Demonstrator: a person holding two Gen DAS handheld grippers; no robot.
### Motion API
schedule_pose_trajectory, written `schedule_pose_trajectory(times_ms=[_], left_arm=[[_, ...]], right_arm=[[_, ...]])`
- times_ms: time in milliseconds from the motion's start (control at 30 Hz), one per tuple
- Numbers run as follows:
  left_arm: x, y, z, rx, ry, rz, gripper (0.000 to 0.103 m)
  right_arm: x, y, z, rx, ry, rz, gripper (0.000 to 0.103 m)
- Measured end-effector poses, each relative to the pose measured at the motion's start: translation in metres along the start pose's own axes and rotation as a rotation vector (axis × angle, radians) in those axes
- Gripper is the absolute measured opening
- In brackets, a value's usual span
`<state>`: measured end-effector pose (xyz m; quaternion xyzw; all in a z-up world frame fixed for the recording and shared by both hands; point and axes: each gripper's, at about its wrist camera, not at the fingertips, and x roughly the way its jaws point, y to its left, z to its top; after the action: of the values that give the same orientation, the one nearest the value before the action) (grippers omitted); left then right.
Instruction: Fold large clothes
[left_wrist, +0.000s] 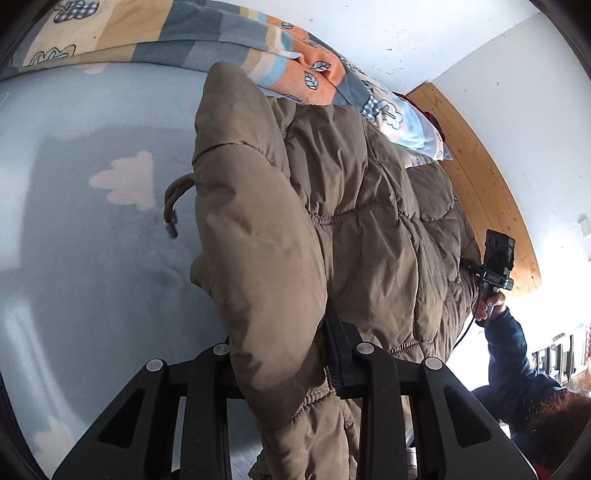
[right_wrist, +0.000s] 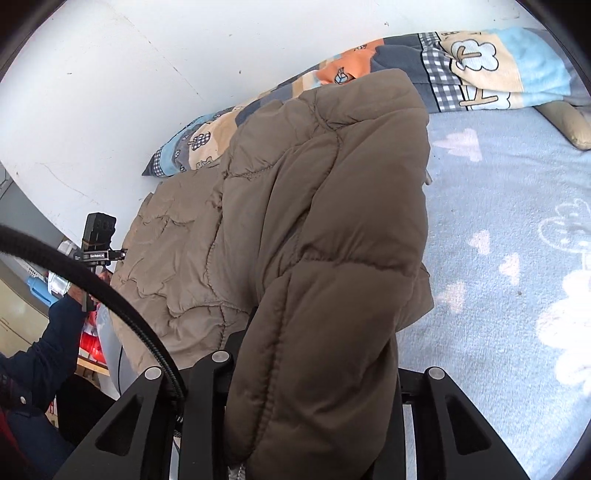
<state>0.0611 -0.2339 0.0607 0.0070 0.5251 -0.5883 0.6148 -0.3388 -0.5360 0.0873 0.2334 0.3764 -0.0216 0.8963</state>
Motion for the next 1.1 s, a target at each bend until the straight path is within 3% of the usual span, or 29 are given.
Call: schedule_pose_trajectory(times_ms=[233,400,500,567,633,700,800,900,1000,1100], left_arm=[[-0.018,-0.036,-0.038,0.0,0.012,0.002,0.028],[-0.031,-0.039,-0.082,-0.025,0.018,-0.019,0.028],[-0.014,-0.028,-0.097,-0.067,0.037,-0.005,0.028],[0.002,-0.016,-0.104,-0.098,0.065,0.045,0.032],[0.012,-0.001,-0.108,-0.174,0.053,0.055,0.042],[0.012,0.003,-0.112,-0.216,0.041,0.073,0.056],[0.0,-0.002,-0.112,-0.222,0.006,0.154,0.061],[-0.033,-0.009,-0.119,-0.26,-0.096,0.194,0.061],[-0.077,-0.031,-0.138,-0.263,-0.277,0.317,0.061],[-0.106,-0.077,-0.166,-0.185,-0.437,0.404,0.065]], right_arm=[[-0.03,0.035,-0.026,-0.055,0.011,-0.025,0.034],[-0.046,0.034,-0.055,-0.054,0.018,-0.02,0.034],[-0.042,0.022,-0.066,-0.02,0.054,-0.037,0.035],[-0.029,0.009,-0.071,0.013,0.097,-0.071,0.035],[-0.013,-0.006,-0.074,0.099,0.121,-0.066,0.039],[0.001,-0.02,-0.077,0.172,0.145,-0.101,0.054],[0.006,-0.028,-0.072,0.232,0.165,-0.138,0.068],[-0.012,-0.022,-0.068,0.245,0.151,-0.212,0.07],[-0.039,-0.018,-0.07,0.29,0.107,-0.311,0.07],[-0.079,0.006,-0.08,0.302,-0.038,-0.421,0.07]])
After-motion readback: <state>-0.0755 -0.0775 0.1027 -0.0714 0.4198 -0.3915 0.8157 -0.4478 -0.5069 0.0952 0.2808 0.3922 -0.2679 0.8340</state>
